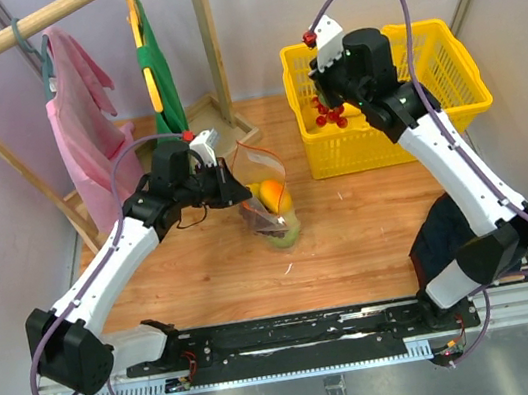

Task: Place the food in the zip-top bag and seal the zipper
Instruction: Pick up the fake fruit from the bin, then place the fake fruit in the zipper food storage bag.

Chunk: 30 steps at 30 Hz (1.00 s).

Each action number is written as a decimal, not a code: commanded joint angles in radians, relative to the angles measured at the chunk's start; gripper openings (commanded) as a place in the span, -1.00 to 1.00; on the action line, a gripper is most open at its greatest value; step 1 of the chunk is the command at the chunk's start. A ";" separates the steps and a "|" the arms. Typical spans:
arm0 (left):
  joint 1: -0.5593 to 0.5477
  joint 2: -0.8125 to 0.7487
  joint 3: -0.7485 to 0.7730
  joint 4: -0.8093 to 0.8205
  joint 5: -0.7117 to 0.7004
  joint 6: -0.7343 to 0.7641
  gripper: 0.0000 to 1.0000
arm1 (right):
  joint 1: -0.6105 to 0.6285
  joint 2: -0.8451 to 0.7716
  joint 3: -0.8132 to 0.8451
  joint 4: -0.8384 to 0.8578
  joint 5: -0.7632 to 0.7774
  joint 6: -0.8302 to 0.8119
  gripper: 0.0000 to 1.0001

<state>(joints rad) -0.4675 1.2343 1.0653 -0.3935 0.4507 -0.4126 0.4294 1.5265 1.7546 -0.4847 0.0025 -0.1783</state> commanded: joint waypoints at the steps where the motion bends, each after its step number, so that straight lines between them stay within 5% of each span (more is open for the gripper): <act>1: 0.005 -0.029 -0.009 0.043 0.032 -0.002 -0.99 | 0.108 -0.057 0.001 0.059 0.051 0.052 -0.99; 16: 0.010 -0.030 -0.015 0.056 0.054 -0.015 -1.00 | 0.397 -0.071 -0.159 0.348 0.076 0.145 -0.99; 30: 0.011 -0.032 -0.019 0.062 0.066 -0.020 -0.99 | 0.511 -0.042 -0.317 0.440 0.159 0.179 -0.99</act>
<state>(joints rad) -0.4610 1.2324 1.0523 -0.3721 0.4847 -0.4278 0.9165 1.4803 1.4822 -0.1047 0.1078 -0.0307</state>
